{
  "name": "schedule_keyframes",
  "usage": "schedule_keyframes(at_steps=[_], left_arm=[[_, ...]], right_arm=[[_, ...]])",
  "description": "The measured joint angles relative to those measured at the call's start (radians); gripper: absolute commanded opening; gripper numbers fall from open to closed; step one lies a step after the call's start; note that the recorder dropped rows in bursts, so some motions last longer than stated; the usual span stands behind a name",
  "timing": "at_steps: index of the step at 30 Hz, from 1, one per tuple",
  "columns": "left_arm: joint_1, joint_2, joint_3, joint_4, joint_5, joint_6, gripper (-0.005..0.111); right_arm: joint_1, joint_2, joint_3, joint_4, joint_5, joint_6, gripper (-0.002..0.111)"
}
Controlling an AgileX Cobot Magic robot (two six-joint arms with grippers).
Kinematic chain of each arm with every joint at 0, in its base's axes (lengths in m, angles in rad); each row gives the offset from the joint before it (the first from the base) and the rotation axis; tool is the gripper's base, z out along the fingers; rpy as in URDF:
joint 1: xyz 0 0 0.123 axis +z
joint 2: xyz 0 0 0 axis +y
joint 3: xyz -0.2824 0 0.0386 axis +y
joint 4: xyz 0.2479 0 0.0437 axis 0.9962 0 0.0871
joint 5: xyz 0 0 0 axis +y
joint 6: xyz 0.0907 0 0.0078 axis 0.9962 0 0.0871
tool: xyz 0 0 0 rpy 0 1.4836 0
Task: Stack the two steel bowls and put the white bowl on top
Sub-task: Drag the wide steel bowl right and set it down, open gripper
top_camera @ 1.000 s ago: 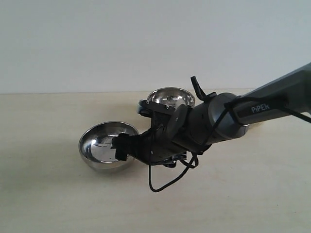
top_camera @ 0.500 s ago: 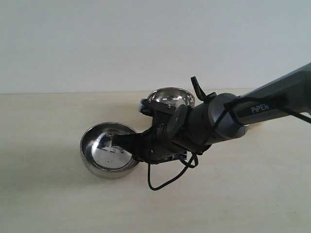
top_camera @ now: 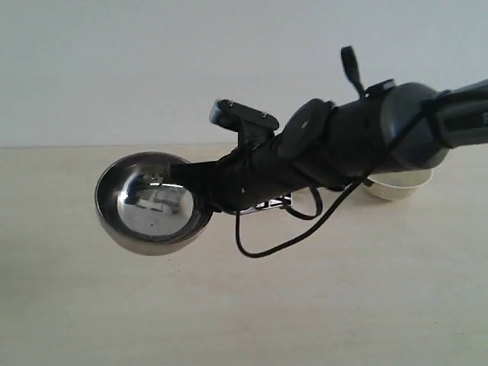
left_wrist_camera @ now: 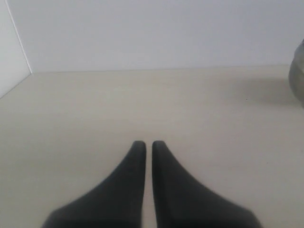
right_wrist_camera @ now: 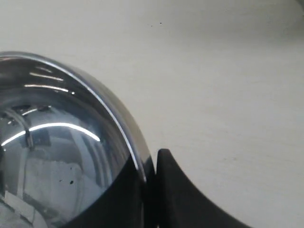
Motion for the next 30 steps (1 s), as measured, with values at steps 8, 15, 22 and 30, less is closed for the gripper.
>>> schedule_keyframes(at_steps=[8,15,22,30], left_arm=[[0.000,0.000,0.000,0.000,0.000,0.000,0.004],[0.000,0.000,0.000,0.000,0.000,0.000,0.004],[0.000,0.000,0.000,0.000,0.000,0.000,0.004],[0.000,0.000,0.000,0.000,0.000,0.000,0.004]], right_arm=[[-0.166,-0.052,0.000,-0.179,0.246,0.119,0.000],[-0.183,-0.052,0.000,-0.713,0.356,0.496,0.000],[-0.223,-0.034,0.005,-0.853,0.410,0.613,0.000],[-0.233,0.004,0.010,-0.858,0.398,0.613,0.000]])
